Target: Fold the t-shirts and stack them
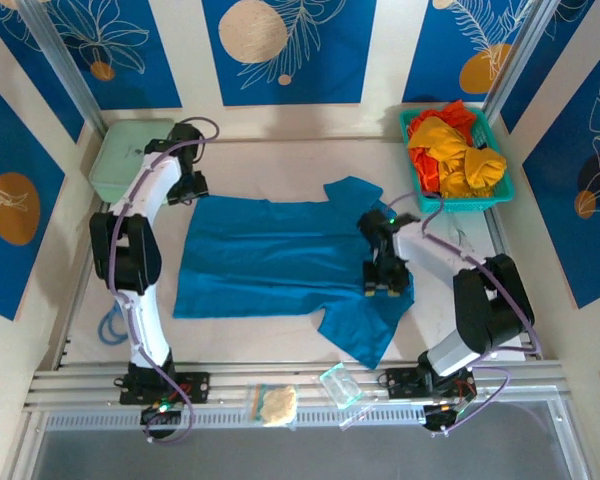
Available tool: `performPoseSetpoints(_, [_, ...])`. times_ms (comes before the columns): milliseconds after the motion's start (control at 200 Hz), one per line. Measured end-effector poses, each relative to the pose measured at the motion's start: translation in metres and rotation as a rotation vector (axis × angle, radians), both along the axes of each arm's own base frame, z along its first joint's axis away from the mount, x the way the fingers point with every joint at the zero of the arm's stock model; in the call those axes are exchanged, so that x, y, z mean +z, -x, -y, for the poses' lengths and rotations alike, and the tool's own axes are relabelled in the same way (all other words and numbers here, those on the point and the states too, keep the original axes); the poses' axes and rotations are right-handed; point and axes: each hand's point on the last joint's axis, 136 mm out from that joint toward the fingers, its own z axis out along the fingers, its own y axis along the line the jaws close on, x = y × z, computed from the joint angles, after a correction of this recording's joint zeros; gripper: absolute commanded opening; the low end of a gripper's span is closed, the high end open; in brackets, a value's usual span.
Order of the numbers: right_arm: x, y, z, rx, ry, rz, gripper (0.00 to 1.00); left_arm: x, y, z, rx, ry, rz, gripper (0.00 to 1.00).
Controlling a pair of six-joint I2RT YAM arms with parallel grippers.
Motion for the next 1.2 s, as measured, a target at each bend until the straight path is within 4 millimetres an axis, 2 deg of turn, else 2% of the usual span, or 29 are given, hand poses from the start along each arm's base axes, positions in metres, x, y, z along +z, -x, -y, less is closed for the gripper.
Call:
performPoseSetpoints(95, [-0.004, 0.018, -0.019, 0.026, 0.004, -0.036, 0.5, -0.006, 0.002, 0.001, -0.001, 0.017, -0.009, 0.56])
performPoseSetpoints(210, [-0.012, 0.016, -0.033, 0.005, 0.006, -0.048, 0.46, -0.016, 0.01, 0.004, -0.008, 0.036, -0.03, 0.56])
performPoseSetpoints(340, [-0.034, 0.015, -0.036, -0.026, 0.036, -0.099, 0.42, -0.019, 0.024, 0.004, -0.011, 0.041, -0.049, 0.56])
performPoseSetpoints(390, [-0.034, 0.015, -0.038, -0.032, 0.035, -0.104, 0.35, -0.017, 0.027, 0.004, -0.011, 0.042, -0.046, 0.56])
performPoseSetpoints(480, [-0.034, 0.015, -0.039, -0.052, 0.03, -0.104, 0.15, -0.011, 0.033, 0.004, -0.012, 0.047, -0.032, 0.56])
performPoseSetpoints(565, [-0.033, 0.015, -0.038, -0.046, 0.041, -0.102, 0.0, -0.005, 0.035, 0.004, -0.013, 0.052, -0.017, 0.56])
performPoseSetpoints(715, [-0.026, 0.003, -0.035, -0.025, 0.074, -0.06, 0.0, 0.002, 0.034, 0.004, -0.014, 0.054, 0.006, 0.56])
performPoseSetpoints(906, [-0.006, -0.028, -0.039, 0.025, 0.09, 0.034, 0.0, 0.002, 0.034, 0.004, -0.013, 0.053, 0.008, 0.56])
performPoseSetpoints(1011, [-0.003, -0.039, -0.041, 0.047, 0.1, 0.053, 0.0, 0.002, 0.034, 0.003, -0.012, 0.048, 0.008, 0.56])
performPoseSetpoints(1086, [-0.007, -0.041, -0.041, 0.055, 0.112, 0.044, 0.12, 0.003, 0.034, 0.002, -0.01, 0.043, 0.009, 0.57])
performPoseSetpoints(1196, [-0.016, -0.039, -0.039, 0.066, 0.133, 0.013, 0.26, 0.0, 0.033, 0.001, -0.01, 0.036, 0.008, 0.65])
